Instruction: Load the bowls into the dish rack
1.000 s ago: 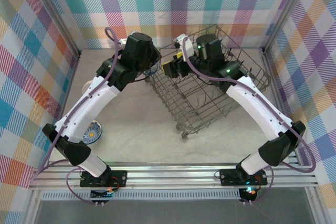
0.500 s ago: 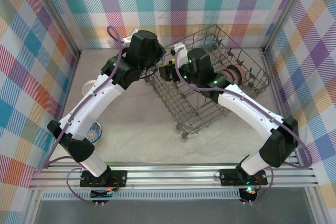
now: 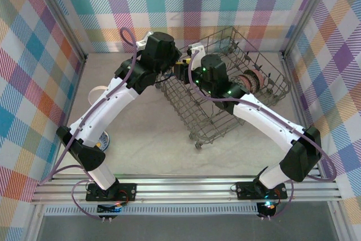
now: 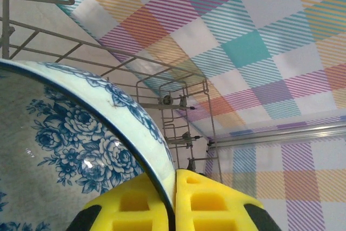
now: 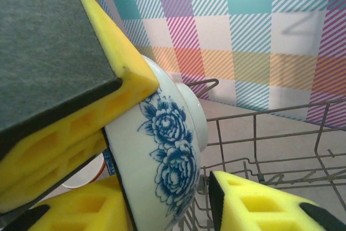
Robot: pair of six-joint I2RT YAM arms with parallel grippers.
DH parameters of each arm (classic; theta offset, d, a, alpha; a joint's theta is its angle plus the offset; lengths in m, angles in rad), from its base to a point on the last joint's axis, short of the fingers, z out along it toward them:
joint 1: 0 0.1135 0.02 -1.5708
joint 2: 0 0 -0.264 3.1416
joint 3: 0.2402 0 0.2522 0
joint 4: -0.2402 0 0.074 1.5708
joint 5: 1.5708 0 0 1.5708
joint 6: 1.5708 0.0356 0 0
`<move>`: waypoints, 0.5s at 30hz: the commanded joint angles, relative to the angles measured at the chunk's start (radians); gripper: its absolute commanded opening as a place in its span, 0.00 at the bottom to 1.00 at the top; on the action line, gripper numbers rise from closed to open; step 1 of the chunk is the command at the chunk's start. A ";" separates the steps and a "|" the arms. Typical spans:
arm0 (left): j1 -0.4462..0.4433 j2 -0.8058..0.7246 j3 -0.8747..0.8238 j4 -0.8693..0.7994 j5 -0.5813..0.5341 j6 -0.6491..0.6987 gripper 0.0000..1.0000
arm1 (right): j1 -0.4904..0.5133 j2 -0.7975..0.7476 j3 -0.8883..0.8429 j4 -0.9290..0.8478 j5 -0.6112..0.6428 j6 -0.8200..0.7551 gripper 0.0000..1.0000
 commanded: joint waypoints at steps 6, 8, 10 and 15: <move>-0.011 0.031 0.081 0.007 -0.010 -0.022 0.00 | 0.016 0.065 0.027 0.039 0.245 0.005 0.34; -0.012 0.035 0.080 0.003 -0.007 -0.029 0.00 | 0.018 0.067 0.020 0.062 0.275 0.002 0.28; -0.011 0.037 0.081 0.001 -0.005 -0.030 0.00 | 0.020 0.065 0.010 0.086 0.308 -0.001 0.22; -0.011 0.037 0.081 -0.003 -0.006 -0.031 0.02 | 0.023 0.068 0.002 0.132 0.334 -0.001 0.13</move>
